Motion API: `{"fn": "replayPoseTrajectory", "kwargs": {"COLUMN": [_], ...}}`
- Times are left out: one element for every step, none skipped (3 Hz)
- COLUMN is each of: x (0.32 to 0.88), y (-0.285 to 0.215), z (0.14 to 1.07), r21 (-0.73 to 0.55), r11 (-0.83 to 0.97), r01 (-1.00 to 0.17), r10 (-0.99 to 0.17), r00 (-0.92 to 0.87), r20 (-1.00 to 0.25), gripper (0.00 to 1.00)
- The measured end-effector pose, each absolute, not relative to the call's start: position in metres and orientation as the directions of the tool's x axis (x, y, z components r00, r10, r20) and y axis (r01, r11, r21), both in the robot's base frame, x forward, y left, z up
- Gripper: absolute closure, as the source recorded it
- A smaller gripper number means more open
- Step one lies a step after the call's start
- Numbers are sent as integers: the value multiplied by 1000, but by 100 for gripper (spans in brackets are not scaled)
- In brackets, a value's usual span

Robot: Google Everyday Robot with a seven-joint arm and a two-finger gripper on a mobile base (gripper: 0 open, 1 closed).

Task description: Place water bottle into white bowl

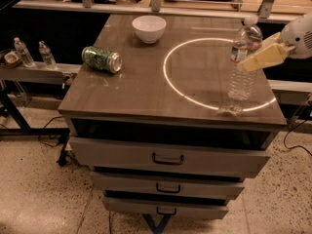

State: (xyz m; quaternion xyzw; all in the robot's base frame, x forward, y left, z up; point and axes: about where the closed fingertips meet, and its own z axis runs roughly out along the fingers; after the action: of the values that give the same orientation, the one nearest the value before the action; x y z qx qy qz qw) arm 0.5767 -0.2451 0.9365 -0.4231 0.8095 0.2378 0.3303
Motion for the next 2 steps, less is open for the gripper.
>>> {"fn": "replayPoseTrajectory", "kwargs": {"x": [575, 580], "y": [-236, -232], "z": [949, 983], "r21": [147, 79], "r11": [506, 486], "r01": [-850, -870], "r10": [-480, -510], "r00": [-419, -356], "r20": [-770, -783], "gripper": [99, 100]}}
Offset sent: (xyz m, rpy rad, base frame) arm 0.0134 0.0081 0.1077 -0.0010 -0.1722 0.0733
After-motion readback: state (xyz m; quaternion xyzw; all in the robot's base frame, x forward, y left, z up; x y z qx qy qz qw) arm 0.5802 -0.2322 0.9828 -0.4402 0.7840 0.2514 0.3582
